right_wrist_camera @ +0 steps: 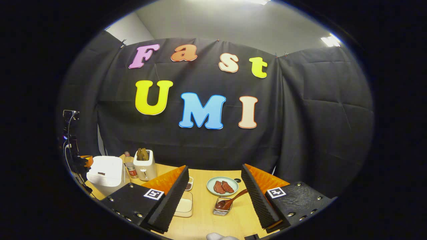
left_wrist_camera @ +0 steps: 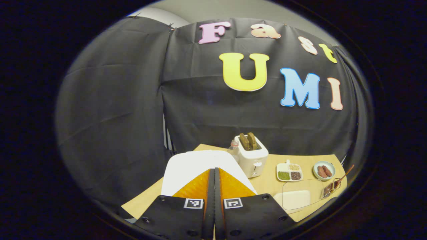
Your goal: Close the left gripper, press the button to open the rice cooker; take a wooden spoon from the chopstick holder with the right hand, scoop a spoonful of rice and pour it into the rice cooker, then put the wooden spoon back into the chopstick holder.
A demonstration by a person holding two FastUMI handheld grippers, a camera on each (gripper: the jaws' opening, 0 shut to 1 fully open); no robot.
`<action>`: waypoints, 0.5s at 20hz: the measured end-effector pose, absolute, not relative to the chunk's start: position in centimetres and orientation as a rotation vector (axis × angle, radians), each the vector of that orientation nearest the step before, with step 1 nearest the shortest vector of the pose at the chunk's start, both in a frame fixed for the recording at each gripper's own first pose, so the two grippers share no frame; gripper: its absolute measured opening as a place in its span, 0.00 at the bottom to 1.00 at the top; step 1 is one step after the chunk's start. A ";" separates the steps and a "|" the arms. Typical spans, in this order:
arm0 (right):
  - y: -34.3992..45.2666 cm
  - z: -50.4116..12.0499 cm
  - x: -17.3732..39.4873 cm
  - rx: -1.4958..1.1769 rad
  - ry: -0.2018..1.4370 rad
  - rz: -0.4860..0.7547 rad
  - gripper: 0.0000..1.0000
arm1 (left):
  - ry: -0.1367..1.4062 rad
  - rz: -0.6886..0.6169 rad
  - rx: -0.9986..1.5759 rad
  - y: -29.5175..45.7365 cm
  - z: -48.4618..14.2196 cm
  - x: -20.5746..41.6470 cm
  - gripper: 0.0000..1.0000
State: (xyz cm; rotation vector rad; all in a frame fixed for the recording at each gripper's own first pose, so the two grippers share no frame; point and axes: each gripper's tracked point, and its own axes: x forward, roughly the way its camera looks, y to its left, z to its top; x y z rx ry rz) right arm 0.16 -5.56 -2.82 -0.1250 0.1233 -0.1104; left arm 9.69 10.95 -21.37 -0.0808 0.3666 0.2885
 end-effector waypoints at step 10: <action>-6.7 -5.2 0.2 -0.068 0.206 -0.140 0.96 | 0.559 0.321 -0.127 11.8 -29.7 11.1 0.09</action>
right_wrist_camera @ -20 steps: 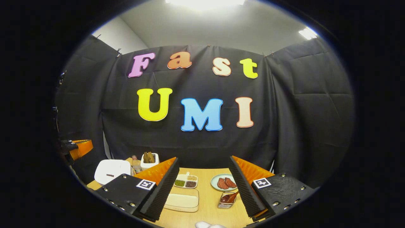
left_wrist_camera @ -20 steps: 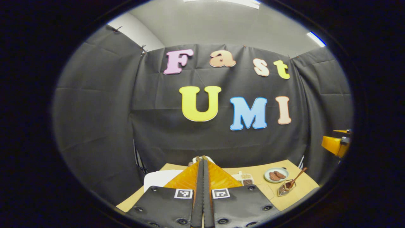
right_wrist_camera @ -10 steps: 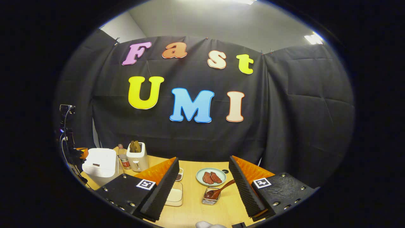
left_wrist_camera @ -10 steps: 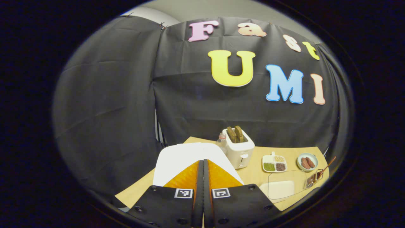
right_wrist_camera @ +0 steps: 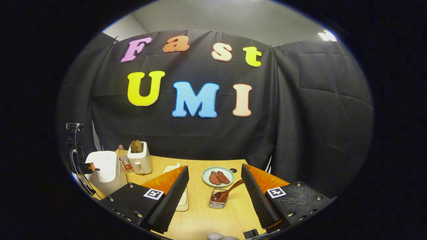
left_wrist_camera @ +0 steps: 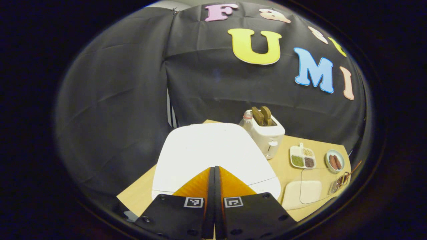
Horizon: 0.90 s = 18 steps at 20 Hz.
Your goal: Close the left gripper, press the button to open the rice cooker; take a wooden spoon from the chopstick holder with the right hand, scoop a spoonful of rice and pour it into the rice cooker, then put the wooden spoon back into the chopstick holder.
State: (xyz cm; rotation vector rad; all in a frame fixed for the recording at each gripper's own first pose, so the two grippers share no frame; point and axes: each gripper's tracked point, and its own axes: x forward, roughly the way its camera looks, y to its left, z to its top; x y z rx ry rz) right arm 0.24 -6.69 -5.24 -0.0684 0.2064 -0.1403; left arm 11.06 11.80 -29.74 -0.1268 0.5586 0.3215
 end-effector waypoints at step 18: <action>-5.4 -7.3 -0.4 -0.029 0.239 -0.109 0.97 | 0.595 0.306 -0.063 12.2 -30.8 11.6 0.09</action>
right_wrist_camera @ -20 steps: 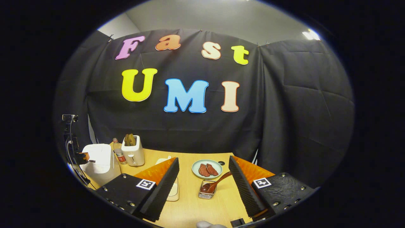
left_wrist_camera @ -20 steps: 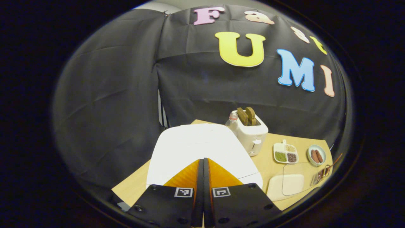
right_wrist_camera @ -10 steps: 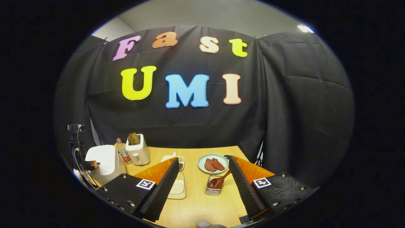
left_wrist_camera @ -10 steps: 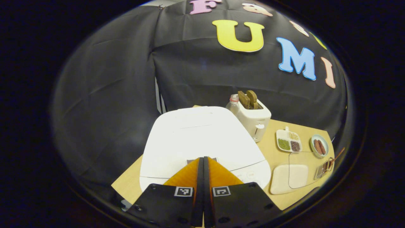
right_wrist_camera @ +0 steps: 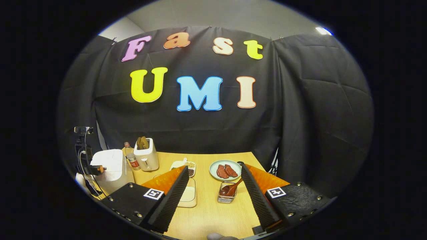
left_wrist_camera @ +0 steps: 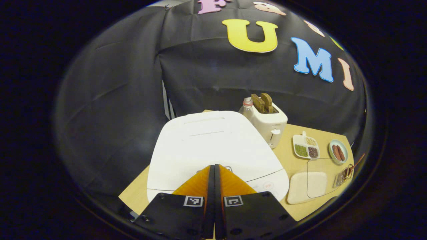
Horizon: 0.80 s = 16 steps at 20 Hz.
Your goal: Close the left gripper, press the button to open the rice cooker; take a wooden spoon from the chopstick holder with the right hand, scoop a spoonful of rice and pour it into the rice cooker, then put the wooden spoon back into the chopstick holder.
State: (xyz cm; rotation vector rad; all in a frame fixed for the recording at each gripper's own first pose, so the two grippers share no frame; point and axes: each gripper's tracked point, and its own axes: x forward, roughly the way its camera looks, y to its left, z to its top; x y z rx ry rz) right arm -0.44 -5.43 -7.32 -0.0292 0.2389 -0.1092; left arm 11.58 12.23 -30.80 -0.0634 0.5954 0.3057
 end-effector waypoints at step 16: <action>-5.1 -5.8 -0.5 -0.009 0.150 -0.098 0.96 | -0.001 0.081 0.024 3.0 -2.8 5.5 0.10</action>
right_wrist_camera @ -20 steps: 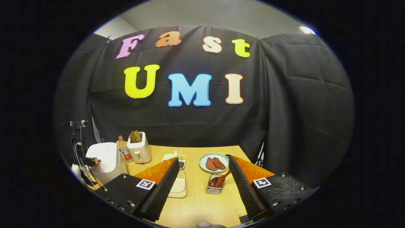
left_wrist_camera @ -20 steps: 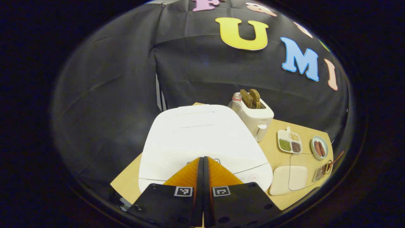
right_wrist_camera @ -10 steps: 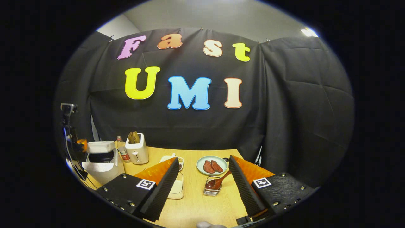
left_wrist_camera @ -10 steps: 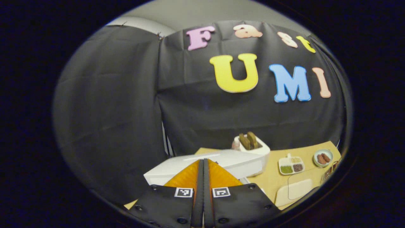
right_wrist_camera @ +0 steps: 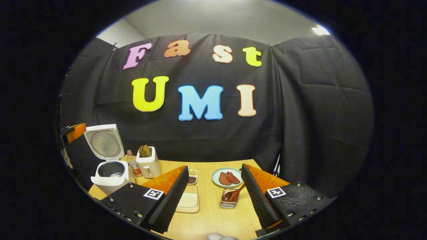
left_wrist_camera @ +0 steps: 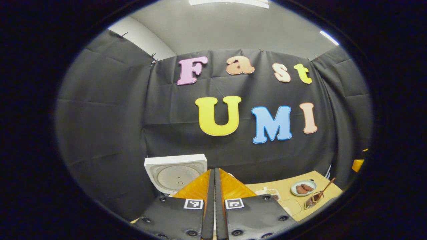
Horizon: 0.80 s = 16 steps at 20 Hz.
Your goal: Close the left gripper, press the button to open the rice cooker; take a wooden spoon from the chopstick holder with the right hand, scoop a spoonful of rice and pour it into the rice cooker, then put the wooden spoon back into the chopstick holder.
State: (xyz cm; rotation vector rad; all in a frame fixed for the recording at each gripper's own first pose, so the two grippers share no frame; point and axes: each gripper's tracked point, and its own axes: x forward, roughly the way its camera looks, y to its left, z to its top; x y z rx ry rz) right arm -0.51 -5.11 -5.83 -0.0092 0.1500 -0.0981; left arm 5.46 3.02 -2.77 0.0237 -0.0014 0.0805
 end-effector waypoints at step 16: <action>-5.2 -6.0 -1.1 -0.035 0.151 -0.089 0.96 | -0.022 0.004 0.017 0.1 -4.0 1.4 0.91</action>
